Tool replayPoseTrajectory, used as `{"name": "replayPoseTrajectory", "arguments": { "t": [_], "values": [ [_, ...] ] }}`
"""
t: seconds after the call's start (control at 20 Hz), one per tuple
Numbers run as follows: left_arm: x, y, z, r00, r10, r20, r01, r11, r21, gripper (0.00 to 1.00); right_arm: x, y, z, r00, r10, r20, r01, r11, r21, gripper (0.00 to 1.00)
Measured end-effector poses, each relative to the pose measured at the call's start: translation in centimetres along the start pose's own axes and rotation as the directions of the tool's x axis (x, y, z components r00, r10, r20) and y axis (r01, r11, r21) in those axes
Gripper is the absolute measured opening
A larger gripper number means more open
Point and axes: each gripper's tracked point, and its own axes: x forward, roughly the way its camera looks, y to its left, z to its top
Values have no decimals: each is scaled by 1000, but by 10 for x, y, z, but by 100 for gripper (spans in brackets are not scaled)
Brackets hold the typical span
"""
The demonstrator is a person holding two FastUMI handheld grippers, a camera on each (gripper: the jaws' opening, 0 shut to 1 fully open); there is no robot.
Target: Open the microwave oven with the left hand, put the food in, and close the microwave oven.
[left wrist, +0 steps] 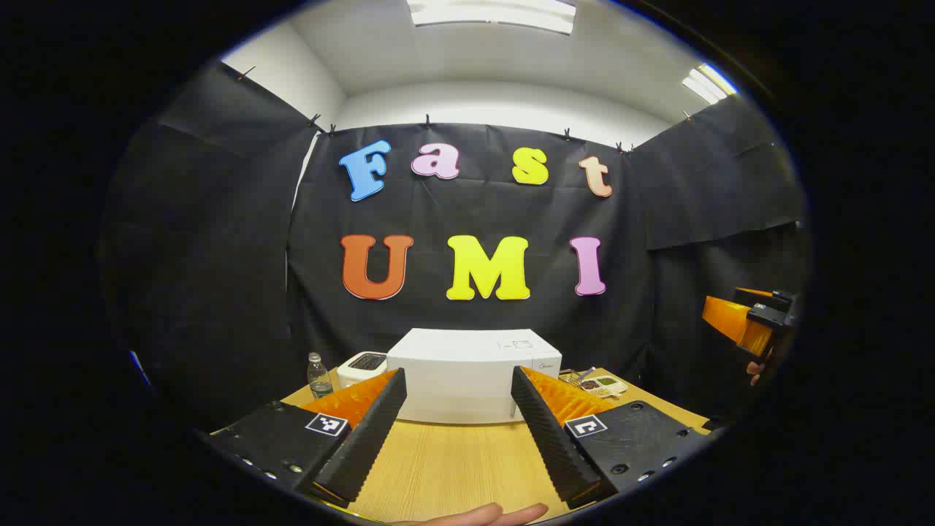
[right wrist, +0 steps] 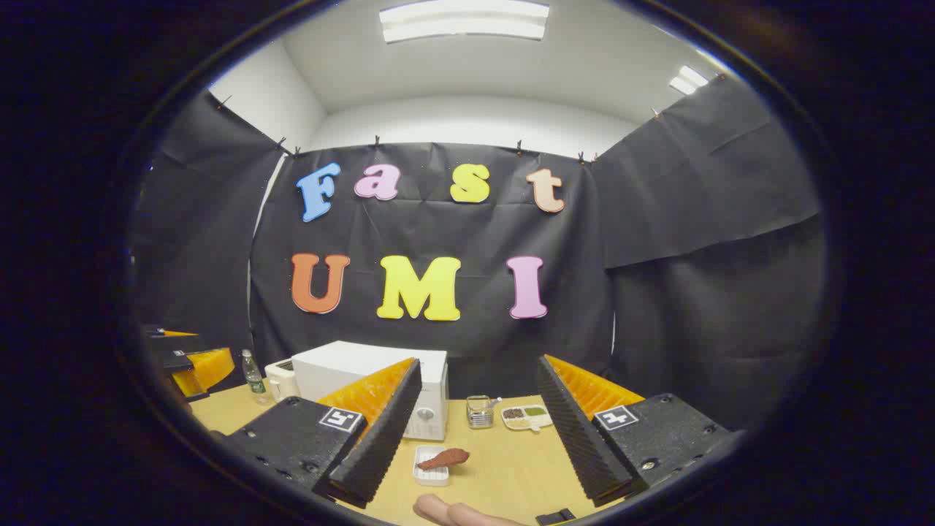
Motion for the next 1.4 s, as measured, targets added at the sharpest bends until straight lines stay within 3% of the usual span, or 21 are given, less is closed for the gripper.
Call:
{"name": "replayPoseTrajectory", "arguments": {
  "t": [0.05,0.4,0.45,0.6,0.65,1.15,1.2,1.3,1.35,1.4],
  "values": [
    [-1,0,0,1000,0,2,0,1000,1,92,-1,1,0,1000,2,0,-2,1000,1,90],
    [-3,5,8,999,41,33,-41,999,-4,92,-1,3,-7,1000,20,-20,-20,1000,2,90],
    [-4,4,7,999,37,27,-37,999,-9,92,-1,4,-6,999,25,-23,-25,1000,0,100],
    [-7,3,11,999,27,28,-27,1000,-15,92,-2,2,-4,999,29,-26,-29,1000,2,100],
    [-8,3,12,999,24,31,-23,1000,-15,92,-1,1,-3,999,29,-22,-29,1000,6,90],
    [9,-5,-2,999,26,47,-25,1000,-4,92,3,5,-21,998,56,0,-56,998,-2,90],
    [14,-6,-8,998,30,49,-29,1000,-8,92,7,6,-27,998,63,1,-63,998,6,100],
    [27,-8,-23,999,33,44,-32,999,-9,92,16,8,-38,997,78,-14,-78,997,26,100],
    [35,-9,-30,998,42,38,-41,999,-8,92,22,11,-40,996,92,-18,-91,995,38,90],
    [46,-8,-37,998,54,33,-54,999,-5,93,27,12,-42,994,103,-18,-102,994,46,90]
  ]
}}
